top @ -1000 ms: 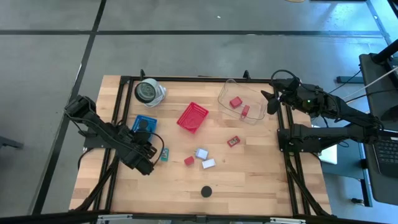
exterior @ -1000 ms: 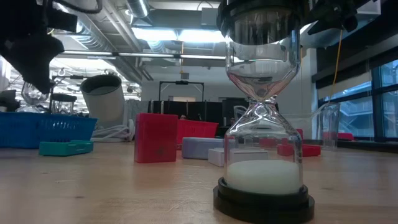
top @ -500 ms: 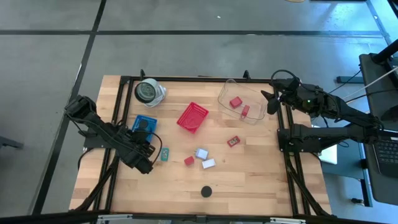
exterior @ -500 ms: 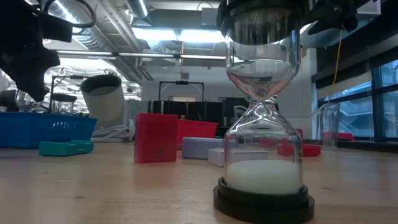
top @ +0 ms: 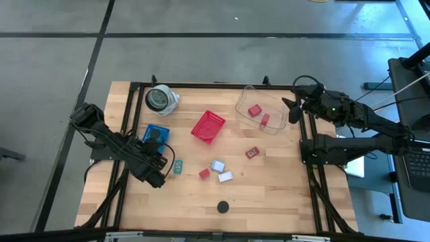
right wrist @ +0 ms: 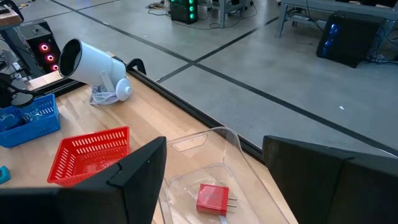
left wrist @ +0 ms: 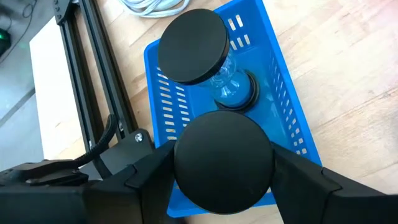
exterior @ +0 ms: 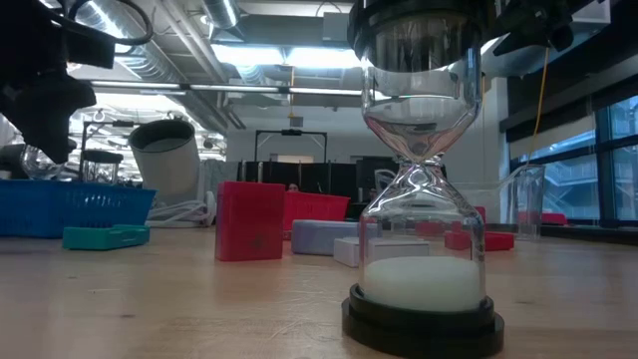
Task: Pick & Place Office items
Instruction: Put the dark blue hourglass into the blue bin, then put the red charger adapter into the white bin
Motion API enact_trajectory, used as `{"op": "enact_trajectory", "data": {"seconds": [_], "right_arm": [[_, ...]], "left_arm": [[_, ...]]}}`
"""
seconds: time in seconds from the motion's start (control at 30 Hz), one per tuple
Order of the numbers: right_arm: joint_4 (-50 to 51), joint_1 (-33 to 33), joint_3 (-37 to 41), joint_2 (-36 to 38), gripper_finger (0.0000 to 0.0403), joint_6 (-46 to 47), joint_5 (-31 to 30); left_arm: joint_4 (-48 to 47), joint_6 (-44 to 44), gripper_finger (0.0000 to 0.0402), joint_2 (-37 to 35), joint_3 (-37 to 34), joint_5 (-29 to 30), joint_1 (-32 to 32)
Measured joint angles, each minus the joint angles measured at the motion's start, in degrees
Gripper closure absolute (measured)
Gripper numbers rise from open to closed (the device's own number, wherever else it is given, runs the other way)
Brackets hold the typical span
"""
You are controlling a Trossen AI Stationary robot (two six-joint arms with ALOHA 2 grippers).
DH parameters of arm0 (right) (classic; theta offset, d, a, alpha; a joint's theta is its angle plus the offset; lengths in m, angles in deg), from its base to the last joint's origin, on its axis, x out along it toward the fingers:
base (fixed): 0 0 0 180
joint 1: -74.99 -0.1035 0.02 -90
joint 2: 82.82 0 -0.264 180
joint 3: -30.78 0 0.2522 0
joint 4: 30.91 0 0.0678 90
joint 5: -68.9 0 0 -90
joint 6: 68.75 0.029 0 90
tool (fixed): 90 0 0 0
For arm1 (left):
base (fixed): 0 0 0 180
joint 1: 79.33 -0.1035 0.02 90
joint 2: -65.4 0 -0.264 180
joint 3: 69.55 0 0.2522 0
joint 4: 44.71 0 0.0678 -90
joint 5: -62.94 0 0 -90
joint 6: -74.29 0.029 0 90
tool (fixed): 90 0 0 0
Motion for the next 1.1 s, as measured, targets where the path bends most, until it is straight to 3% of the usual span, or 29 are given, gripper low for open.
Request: {"op": "enact_trajectory", "data": {"seconds": [0.57,0.9,1.1], "right_arm": [[0.0,0.0,0.0,0.0,0.0133,0.0,0.0],[0.0,0.0,0.0,0.0,0.0133,0.0,0.0],[0.0,0.0,0.0,0.0,0.0133,0.0,0.0]], "left_arm": [[-2.2,1.6,0.0144,0.0,1.0,-1.9,0.1],[-7.0,4.7,0.0144,-0.3,12.1,-1.1,1.9],[-5.0,5.8,0.0144,-0.3,18.1,6.7,1.9]]}}
